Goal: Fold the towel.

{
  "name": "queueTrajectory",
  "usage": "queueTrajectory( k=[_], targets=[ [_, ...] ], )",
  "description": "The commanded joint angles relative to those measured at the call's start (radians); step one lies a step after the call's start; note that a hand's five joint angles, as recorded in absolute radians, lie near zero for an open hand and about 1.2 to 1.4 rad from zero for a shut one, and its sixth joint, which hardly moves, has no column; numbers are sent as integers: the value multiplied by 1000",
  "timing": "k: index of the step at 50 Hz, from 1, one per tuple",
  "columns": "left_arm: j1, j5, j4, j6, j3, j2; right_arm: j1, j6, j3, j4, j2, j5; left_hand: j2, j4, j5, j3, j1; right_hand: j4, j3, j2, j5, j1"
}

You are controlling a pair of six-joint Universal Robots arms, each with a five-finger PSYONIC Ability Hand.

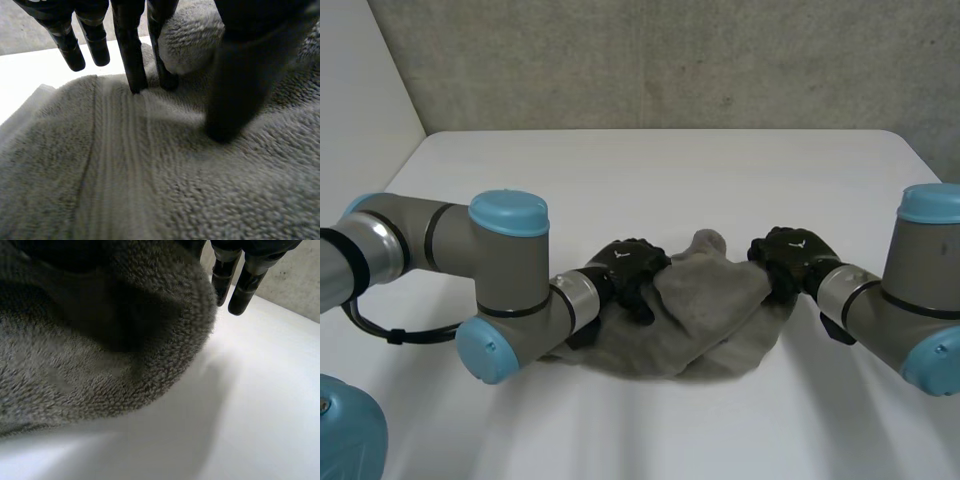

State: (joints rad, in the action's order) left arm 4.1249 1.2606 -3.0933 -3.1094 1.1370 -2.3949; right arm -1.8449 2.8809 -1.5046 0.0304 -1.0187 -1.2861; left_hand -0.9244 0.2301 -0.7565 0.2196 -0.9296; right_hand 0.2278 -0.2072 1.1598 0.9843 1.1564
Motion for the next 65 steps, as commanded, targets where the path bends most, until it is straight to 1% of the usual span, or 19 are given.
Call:
queueTrajectory(
  k=[1, 10, 18, 22, 24, 26, 27, 29, 31, 34, 39, 49, 51, 56, 57, 58, 59, 60, 65],
  targets=[
    [-5, 6, 45, 9, 24, 75, 58, -35, -57, -46, -147, 59, -351, -56, -344, -45, -346, -53, 33, 228, 229, 232],
    [9, 14, 73, 5, 72, 187, 82, -273, -100, -222, -215, 220, -472, -56, -465, -45, -467, -53, 33, 211, 212, 215],
    [14, 26, 61, 0, 36, 128, 47, -399, 5, -222, -112, 228, -472, -56, -465, -45, -467, -53, 33, 202, 203, 206],
    [32, 107, 9, -1, -55, 86, 12, -390, 107, -172, -89, 220, -472, -56, -465, -45, -467, -53, 33, 208, 209, 212],
    [44, 144, -23, -1, -84, 91, -4, -376, 165, -118, -90, 195, -472, -56, -465, -45, -467, -53, 33, 211, 212, 214],
    [57, 180, -64, -1, -114, 108, -34, -326, 257, 24, -130, 104, -472, -56, -465, -45, -467, -53, 33, 211, 212, 214],
    [69, 213, -112, -6, -134, 150, -34, -325, 257, 25, -130, 103, -472, -56, -465, -45, -467, -53, 33, 211, 212, 214],
    [80, 246, -173, -9, -138, 215, -56, -254, 302, 241, -237, -14, -472, -56, -465, -45, -467, -53, 33, 214, 215, 217],
    [101, 290, -311, -11, -114, 365, -62, -215, 299, 340, -291, -53, -472, -56, -465, -45, -467, -53, 33, 220, 221, 223],
    [107, 292, -363, -11, -89, 427, -74, -172, 264, 416, -372, -53, -472, -56, -465, -45, -467, -53, 33, 220, 221, 223],
    [120, 289, -516, -29, 129, 638, -79, -170, 170, 356, -423, -16, -472, -56, -465, -45, -467, -53, 33, 205, 206, 209],
    [147, 241, -541, -222, 525, 689, -63, -203, -143, 230, -445, 106, -472, -56, -465, -45, -467, -53, 33, 188, 189, 191],
    [150, 215, -541, -253, 590, 688, -65, -268, -276, 186, -446, 178, -472, -56, -465, -45, -467, -53, 33, 188, 189, 191],
    [153, 164, -541, -275, 716, 683, -82, -435, -403, 47, -429, 243, -472, -56, -465, -45, -467, -53, 33, 193, 194, 197],
    [150, 161, -538, -275, 731, 680, -82, -436, -404, 46, -429, 243, -129, -56, -123, -45, -124, -53, 33, 193, 194, 197],
    [146, 160, -538, -275, 739, 669, -88, -484, -419, -8, -428, 245, 368, -56, 375, -45, 373, -53, 33, 196, 197, 200],
    [146, 160, -538, -275, 739, 669, -96, -509, -419, -56, -426, 249, 373, -56, 380, -45, 378, -53, 33, 196, 197, 200],
    [135, 160, -533, -276, 731, 649, -96, -509, -419, -57, -426, 249, 588, -56, 595, -45, 594, -53, 33, 196, 197, 200],
    [132, 158, -498, -271, 686, 585, -97, -502, -379, -98, -435, 229, 702, -56, 708, -45, 707, -53, 33, 191, 192, 194]
  ],
)
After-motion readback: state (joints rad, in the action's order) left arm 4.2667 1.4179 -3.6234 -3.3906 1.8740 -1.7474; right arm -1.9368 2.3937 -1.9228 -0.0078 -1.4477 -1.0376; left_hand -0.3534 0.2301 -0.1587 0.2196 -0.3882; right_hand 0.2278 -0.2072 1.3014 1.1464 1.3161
